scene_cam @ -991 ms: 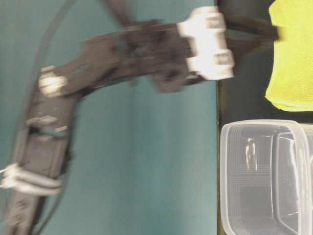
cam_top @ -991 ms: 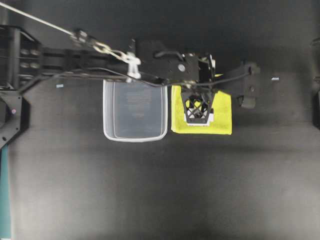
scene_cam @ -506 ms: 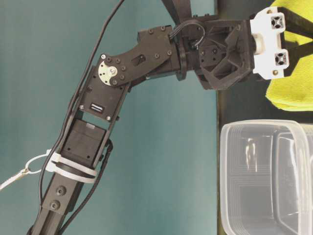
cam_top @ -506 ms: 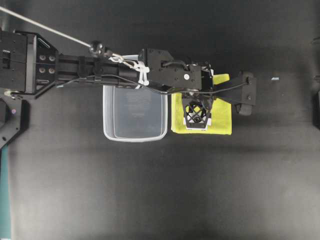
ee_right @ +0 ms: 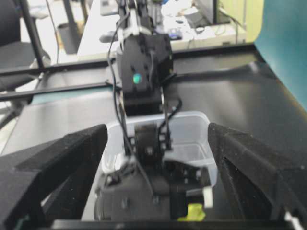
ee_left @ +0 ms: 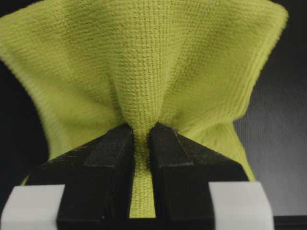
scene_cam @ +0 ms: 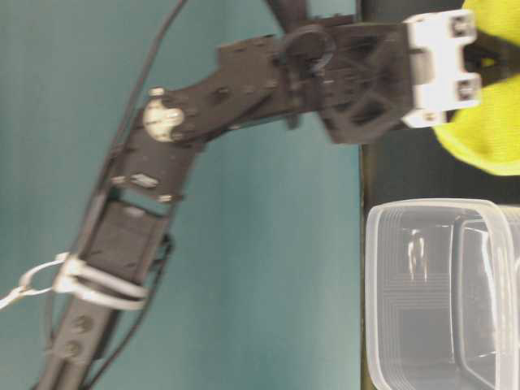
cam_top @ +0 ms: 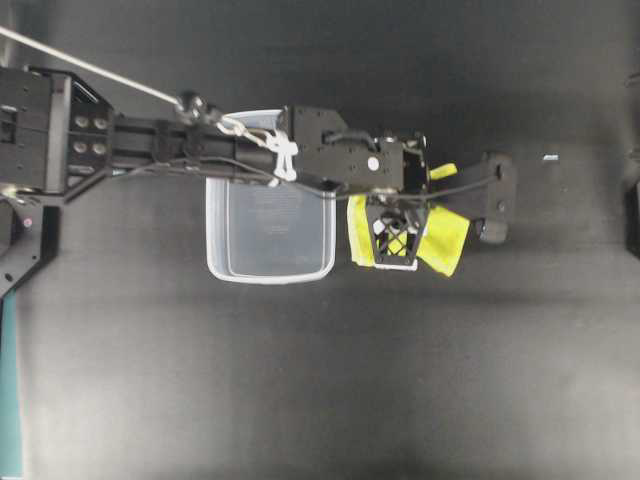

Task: Place the yellow towel into the container with the left arm.
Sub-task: 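Carry the hanging towel left and hold it above the container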

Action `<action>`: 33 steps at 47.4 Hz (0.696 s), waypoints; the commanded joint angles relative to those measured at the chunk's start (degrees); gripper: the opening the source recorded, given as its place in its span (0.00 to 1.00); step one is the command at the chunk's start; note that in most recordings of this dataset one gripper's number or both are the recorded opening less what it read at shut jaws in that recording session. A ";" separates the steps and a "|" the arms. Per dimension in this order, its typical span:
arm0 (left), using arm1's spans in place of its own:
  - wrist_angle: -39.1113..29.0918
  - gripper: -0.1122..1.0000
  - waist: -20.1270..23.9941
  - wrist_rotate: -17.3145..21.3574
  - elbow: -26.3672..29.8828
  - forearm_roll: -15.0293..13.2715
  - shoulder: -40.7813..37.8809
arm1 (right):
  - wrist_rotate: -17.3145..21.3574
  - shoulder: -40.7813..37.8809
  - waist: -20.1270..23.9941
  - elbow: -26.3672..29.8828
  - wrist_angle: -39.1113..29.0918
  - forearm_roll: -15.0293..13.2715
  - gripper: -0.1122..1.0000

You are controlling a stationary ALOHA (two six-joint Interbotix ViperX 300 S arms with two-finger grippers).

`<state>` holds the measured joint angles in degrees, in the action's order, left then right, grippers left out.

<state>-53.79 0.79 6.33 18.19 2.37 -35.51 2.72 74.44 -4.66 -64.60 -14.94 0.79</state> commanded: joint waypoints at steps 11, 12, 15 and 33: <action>-14.33 0.16 0.09 0.00 2.72 0.18 17.31 | 0.18 -0.18 -0.62 1.14 0.62 -0.09 0.83; -15.21 0.16 0.09 0.00 2.37 0.18 18.54 | 0.35 -0.26 -0.53 1.23 0.62 -0.09 0.83; -18.11 0.16 0.18 -0.09 0.62 0.18 22.32 | 0.44 -0.26 -0.53 1.14 0.79 -0.09 0.83; -19.86 0.16 0.09 -0.62 -14.33 0.18 34.98 | 0.53 -0.35 -0.53 1.05 3.25 -0.09 0.83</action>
<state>-75.15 1.05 5.80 6.24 2.37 -3.25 3.16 74.62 -5.10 -64.60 -12.39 0.79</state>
